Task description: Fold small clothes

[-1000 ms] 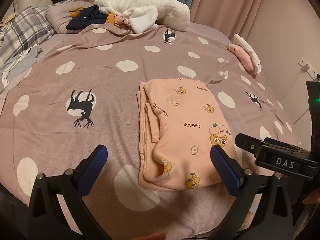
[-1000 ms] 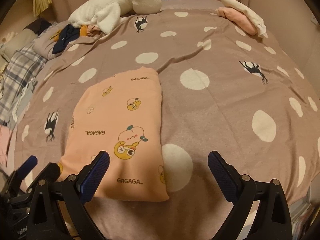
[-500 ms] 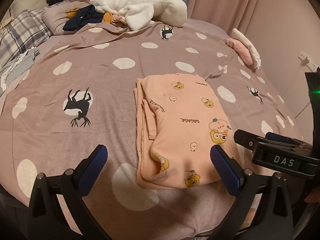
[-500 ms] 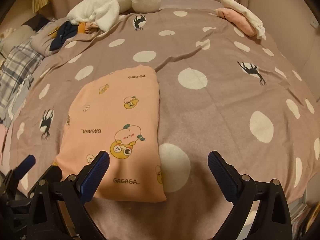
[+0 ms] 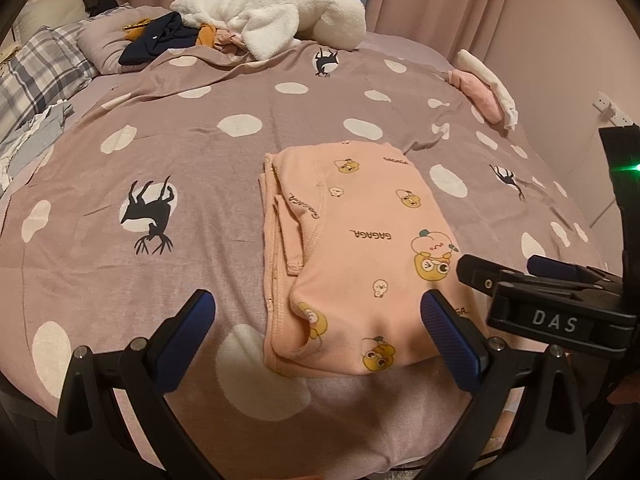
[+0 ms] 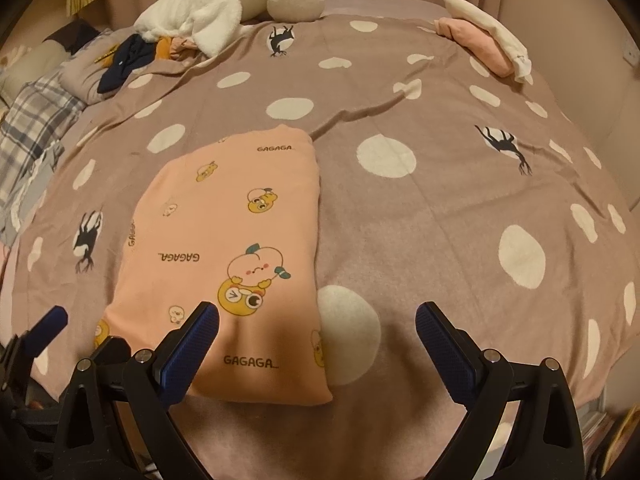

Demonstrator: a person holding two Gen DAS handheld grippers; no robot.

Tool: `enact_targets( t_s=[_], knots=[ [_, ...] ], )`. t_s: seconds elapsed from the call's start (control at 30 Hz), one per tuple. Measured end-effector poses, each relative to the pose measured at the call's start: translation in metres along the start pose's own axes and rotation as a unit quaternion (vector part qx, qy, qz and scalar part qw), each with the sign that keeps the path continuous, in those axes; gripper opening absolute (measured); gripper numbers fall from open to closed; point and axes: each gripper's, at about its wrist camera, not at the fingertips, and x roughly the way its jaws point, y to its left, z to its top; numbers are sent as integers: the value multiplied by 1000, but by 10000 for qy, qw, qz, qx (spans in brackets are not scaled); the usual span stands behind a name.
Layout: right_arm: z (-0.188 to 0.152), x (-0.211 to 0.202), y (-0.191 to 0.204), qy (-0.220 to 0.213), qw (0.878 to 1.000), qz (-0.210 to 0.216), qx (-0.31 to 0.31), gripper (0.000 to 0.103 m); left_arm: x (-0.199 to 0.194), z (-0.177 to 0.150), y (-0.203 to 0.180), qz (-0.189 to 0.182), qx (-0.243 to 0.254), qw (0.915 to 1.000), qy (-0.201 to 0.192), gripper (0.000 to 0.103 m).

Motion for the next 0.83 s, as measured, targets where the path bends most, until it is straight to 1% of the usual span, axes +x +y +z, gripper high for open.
enact_targets(
  t_s=[0.47, 0.6, 0.73, 0.83],
  knots=[
    [0, 1, 3, 18, 9999, -116, -80, 98, 3, -2, -4, 103, 131, 9999, 39, 103],
    [0, 3, 3, 55, 9998, -149, -85, 98, 3, -3, -7, 194, 199, 9996, 9, 103],
    [0, 3, 4, 51, 9998, -150, -96, 98, 2, -4, -8, 153, 230, 9996, -16, 103],
    [0, 4, 4, 55, 9998, -169, -104, 98, 2, -5, -11, 212, 304, 9993, -36, 103]
  ],
)
